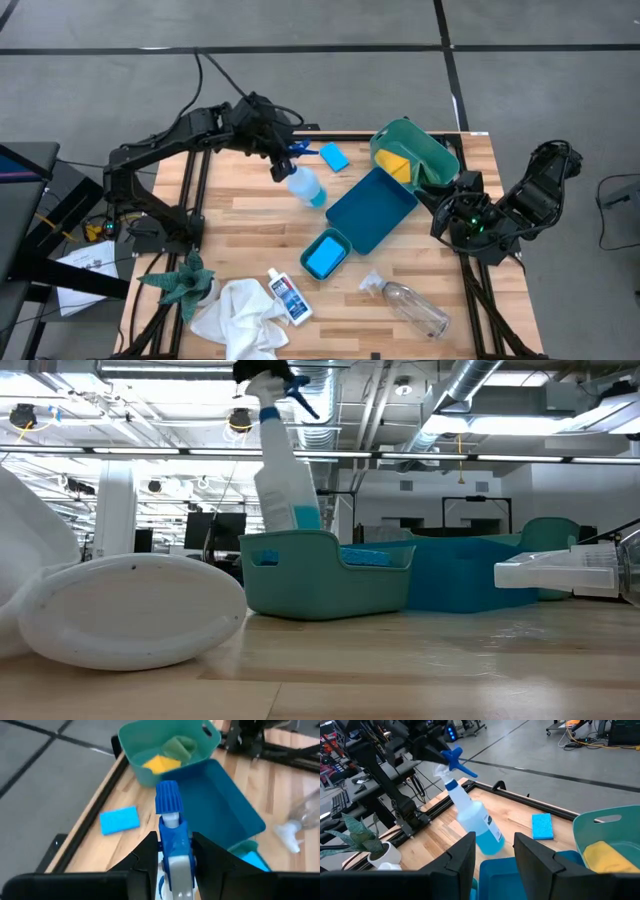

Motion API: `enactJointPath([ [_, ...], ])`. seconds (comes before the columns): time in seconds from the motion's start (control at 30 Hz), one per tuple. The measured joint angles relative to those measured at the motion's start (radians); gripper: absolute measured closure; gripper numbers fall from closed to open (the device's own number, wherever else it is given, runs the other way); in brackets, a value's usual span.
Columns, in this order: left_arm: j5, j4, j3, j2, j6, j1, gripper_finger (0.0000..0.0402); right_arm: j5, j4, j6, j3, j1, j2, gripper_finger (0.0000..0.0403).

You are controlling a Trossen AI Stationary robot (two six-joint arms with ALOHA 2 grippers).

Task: Pick & Place Kitchen Items
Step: Put the blue spray bottle into the blue bin

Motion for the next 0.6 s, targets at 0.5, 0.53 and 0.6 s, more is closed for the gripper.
enactJointPath([
  [0.5, -0.003, 0.14, 0.121, 0.002, -0.025, -0.061, 0.0319, 0.0, -0.004, -0.003, 0.0, 0.0, 0.0, 0.0276],
  [0.53, -0.003, 0.151, 0.121, 0.002, -0.025, -0.069, 0.0319, 0.0, -0.004, -0.004, 0.0, 0.0, 0.0, 0.0276],
  [0.6, -0.001, 0.173, 0.121, 0.004, -0.029, -0.082, 0.0319, 0.0, -0.004, -0.005, 0.0, 0.0, 0.0, 0.0276],
])
